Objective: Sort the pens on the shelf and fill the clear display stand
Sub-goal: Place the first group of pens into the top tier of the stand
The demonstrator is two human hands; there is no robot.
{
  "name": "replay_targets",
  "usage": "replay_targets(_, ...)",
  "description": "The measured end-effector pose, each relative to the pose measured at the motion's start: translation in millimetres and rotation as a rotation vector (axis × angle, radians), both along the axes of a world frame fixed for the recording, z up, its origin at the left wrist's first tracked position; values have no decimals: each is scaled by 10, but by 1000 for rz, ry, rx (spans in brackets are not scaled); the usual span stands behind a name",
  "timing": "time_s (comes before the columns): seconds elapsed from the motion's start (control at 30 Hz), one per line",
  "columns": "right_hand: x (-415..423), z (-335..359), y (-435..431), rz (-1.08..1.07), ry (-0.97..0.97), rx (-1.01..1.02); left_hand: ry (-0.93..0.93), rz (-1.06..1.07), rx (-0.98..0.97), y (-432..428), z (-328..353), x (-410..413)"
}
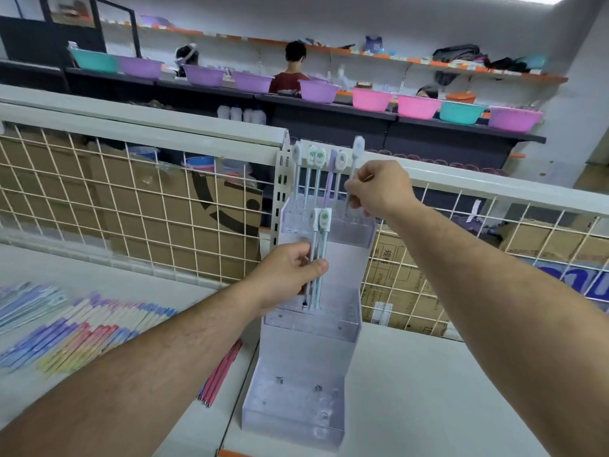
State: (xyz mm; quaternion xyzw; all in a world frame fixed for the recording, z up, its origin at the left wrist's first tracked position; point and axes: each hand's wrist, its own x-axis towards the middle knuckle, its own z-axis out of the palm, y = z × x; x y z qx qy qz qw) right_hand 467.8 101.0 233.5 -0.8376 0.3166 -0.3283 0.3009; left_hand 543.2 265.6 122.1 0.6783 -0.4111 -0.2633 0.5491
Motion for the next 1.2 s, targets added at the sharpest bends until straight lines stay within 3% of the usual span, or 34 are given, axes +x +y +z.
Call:
replay_targets(0.37, 21, -62, -25, -24, 35, -82, 36, -19, 1, -19, -56, 74)
replay_targets(0.6, -2, -33, 57, -80, 292, -210, 49, -32, -4, 3, -43, 59)
replay_targets(0.67, -51, -31, 108, -141, 283, -240, 51, -29, -3, 11, -45, 57)
replay_targets(0.8, -260, -82, 295, 34, 111, -39, 84, -24, -20, 6, -44, 50)
replay_targets(1.03, -397, -310, 577, 188, 314, 59, 63, -38, -66, 11, -33, 42)
replay_targets(1.2, -394, -388, 622, 198, 205, 135, 76, -51, -76, 2, -54, 51)
